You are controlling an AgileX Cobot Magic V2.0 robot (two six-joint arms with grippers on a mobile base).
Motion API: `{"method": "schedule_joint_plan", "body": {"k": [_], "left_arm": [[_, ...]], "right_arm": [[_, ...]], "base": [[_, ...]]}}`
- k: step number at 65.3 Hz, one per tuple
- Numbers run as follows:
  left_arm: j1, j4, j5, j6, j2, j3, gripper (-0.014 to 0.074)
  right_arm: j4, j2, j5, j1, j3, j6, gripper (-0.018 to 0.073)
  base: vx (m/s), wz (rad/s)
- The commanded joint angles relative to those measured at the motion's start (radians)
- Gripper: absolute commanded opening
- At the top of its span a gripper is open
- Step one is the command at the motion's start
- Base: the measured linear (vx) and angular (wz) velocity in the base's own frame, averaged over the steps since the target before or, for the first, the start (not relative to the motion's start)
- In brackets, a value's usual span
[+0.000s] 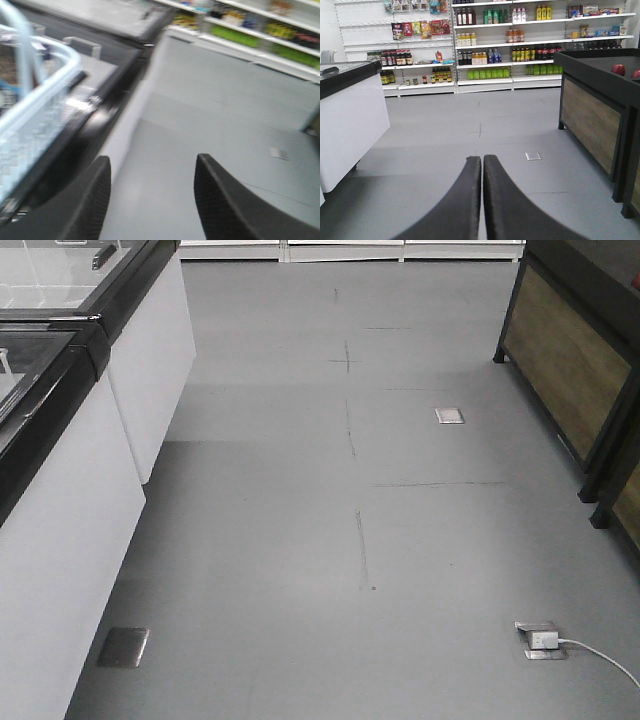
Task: Left arm holds basket, right arm returns cookies
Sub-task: 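Reach the left gripper to the light-blue basket handle and grasp it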
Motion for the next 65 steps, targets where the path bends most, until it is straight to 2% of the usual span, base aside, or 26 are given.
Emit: {"method": "schedule_joint_plan", "body": {"k": [1, 5, 14, 21, 25, 35, 45, 58, 65], "left_arm": [[0.003, 0.177, 0.014, -0.087, 0.051, -0.077, 0.037], [0.003, 0.257, 0.061, -0.129, 0.07, -0.099, 0.037], [0.003, 0.392, 0.15, -0.276, 0.092, -0.136, 0.037], [0.003, 0.454, 0.179, -0.371, 0.092, -0.155, 0.037], [0.003, 0.474, 0.189, -0.398, 0.092, -0.16, 0.037], [0.003, 0.483, 0.218, -0.381, 0.104, -0.167, 0.037], [0.003, 0.437, 0.234, -0.237, 0.164, -0.167, 0.037], [0.026, 0.432, 0.259, -0.236, 0.268, -0.248, 0.037], [0.084, 0.337, 0.288, -0.174, 0.352, -0.323, 0.037]], "right_arm": [[-0.009, -0.012, -0.075, -0.005, 0.004, 0.0, -0.0008], [-0.009, -0.012, -0.075, -0.005, 0.004, 0.0, -0.0008], [-0.009, -0.012, -0.075, -0.005, 0.004, 0.0, -0.0008], [-0.009, -0.012, -0.075, -0.005, 0.004, 0.0, -0.0008], [-0.009, -0.012, -0.075, -0.005, 0.004, 0.0, -0.0008], [-0.009, -0.012, -0.075, -0.004, 0.004, 0.0, -0.0008], [-0.009, -0.012, -0.075, -0.004, 0.004, 0.0, -0.0008], [-0.009, -0.012, -0.075, -0.004, 0.004, 0.0, -0.0008], [-0.009, -0.012, -0.075, -0.004, 0.004, 0.0, -0.0008]], "base": [[0.0, 0.0], [0.0, 0.0], [0.0, 0.0], [0.0, 0.0], [0.0, 0.0], [0.0, 0.0], [0.0, 0.0], [0.0, 0.0], [0.0, 0.0]]}}
